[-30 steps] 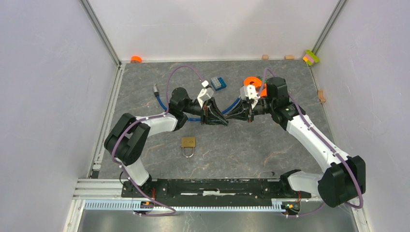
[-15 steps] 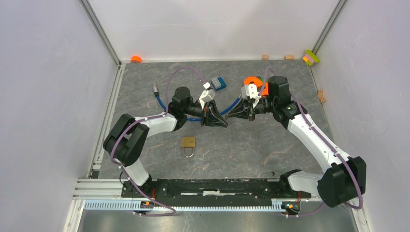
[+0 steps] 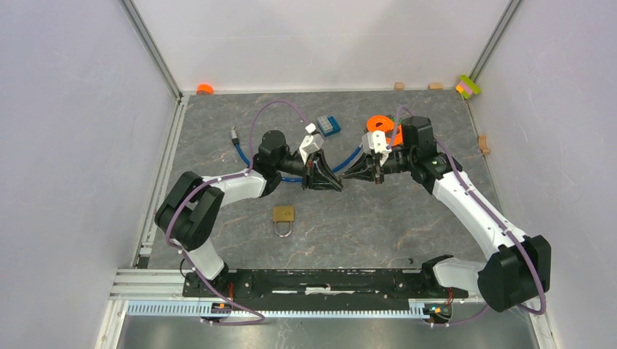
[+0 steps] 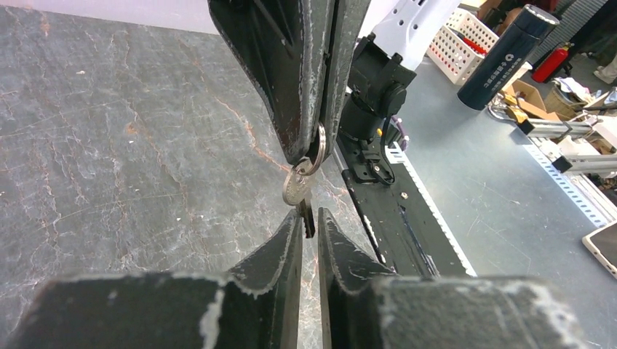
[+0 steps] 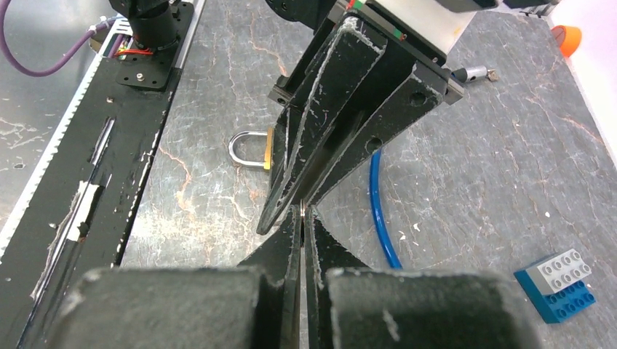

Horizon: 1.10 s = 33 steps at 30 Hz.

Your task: Unlock with the key

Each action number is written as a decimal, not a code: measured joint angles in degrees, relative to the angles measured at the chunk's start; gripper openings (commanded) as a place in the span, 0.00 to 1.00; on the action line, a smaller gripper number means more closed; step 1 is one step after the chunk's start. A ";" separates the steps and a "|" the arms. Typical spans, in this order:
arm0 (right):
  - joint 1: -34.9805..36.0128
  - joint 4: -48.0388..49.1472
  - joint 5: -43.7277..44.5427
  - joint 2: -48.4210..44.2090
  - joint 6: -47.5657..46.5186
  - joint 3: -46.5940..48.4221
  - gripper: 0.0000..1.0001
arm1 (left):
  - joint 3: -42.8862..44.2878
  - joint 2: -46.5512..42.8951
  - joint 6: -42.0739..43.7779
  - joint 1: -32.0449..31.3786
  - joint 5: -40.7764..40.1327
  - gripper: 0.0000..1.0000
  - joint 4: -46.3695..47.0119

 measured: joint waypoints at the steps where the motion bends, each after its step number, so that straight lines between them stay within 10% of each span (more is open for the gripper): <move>1: 0.00 -0.37 0.13 0.02 -0.48 0.00 0.00 | 0.00 0.00 -0.11 0.00 0.00 0.14 0.20; 8: 0.00 -1.68 0.28 0.11 -2.73 0.00 0.00 | 0.00 0.00 -0.72 0.15 -0.09 0.02 0.68; 13: -0.17 -3.04 1.64 0.11 -3.56 0.04 0.47 | 0.24 -0.81 3.61 0.15 -1.68 0.02 -5.42; 18: -1.31 -3.50 4.24 -0.37 -3.08 0.13 0.65 | 4.66 -4.92 24.57 0.11 -8.61 0.02 -30.95; 33: -1.05 14.58 5.29 -1.84 14.27 -9.77 0.47 | 15.74 -11.19 58.01 -6.23 -43.78 0.02 -76.28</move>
